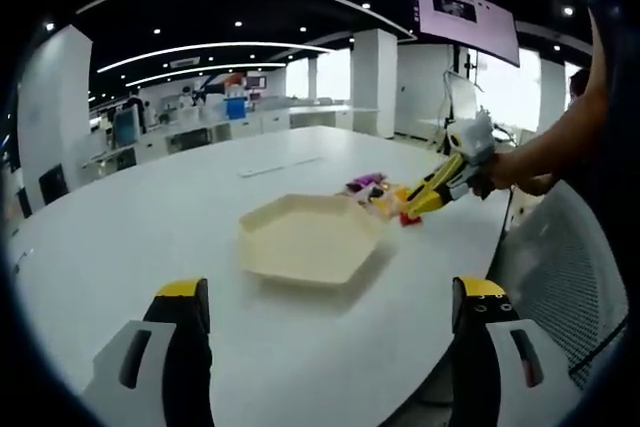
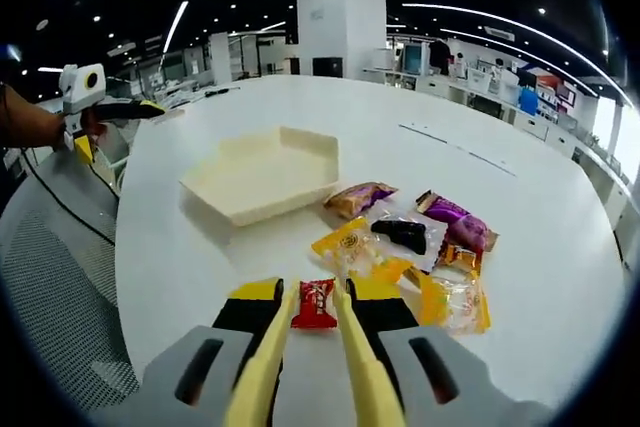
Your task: Place the target food into the container with the food tongs after gripping and lifting it, then release it inside without dropping or visibly crushing the food.
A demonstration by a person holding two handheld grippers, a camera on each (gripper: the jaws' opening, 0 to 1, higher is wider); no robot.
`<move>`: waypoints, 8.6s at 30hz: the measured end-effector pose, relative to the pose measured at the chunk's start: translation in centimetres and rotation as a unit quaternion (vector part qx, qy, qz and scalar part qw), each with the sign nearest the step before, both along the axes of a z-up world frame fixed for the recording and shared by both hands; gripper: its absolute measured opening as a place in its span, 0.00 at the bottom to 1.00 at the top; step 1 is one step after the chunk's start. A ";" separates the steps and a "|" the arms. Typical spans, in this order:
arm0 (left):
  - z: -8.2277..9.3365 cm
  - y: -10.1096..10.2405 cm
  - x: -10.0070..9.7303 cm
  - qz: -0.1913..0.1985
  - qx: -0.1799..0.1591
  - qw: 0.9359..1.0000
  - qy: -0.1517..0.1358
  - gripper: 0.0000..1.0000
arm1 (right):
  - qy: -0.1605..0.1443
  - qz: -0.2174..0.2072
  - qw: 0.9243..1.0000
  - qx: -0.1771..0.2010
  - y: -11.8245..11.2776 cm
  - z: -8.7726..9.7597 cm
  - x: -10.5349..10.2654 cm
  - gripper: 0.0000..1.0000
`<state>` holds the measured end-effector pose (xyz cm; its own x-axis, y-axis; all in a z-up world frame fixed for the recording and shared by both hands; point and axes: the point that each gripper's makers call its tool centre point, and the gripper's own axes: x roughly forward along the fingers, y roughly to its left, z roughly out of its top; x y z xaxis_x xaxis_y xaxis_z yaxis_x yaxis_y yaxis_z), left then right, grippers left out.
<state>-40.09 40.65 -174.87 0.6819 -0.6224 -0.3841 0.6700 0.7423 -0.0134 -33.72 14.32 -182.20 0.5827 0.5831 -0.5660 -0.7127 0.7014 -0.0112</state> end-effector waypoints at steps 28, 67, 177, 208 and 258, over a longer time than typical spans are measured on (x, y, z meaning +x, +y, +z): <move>-0.2 0.0 0.0 -0.001 0.001 1.000 0.003 0.95 | 0.035 -0.005 0.999 -0.028 0.1 -0.6 -0.1 0.19; 0.1 0.2 0.2 0.006 -0.005 1.000 -0.001 0.94 | -0.028 0.005 0.999 -0.028 -0.6 12.1 3.2 0.18; -0.5 -0.1 -0.1 -0.005 0.012 1.000 0.002 0.93 | -0.086 0.101 0.991 0.027 5.5 15.2 4.4 0.25; -1.1 -0.2 -0.3 -0.010 0.024 1.000 0.012 0.92 | -0.055 0.109 0.993 -0.009 -0.7 12.9 4.0 0.25; -1.6 0.2 -0.2 -0.001 0.032 0.999 0.024 0.91 | 0.064 0.159 0.982 -0.073 -0.5 0.6 4.5 0.27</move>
<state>-40.28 40.80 -176.48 0.6603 -0.5969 -0.4558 0.6713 0.7412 0.0018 -29.21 13.82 -181.58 0.3026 0.6308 -0.7145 -0.8977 0.4406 0.0088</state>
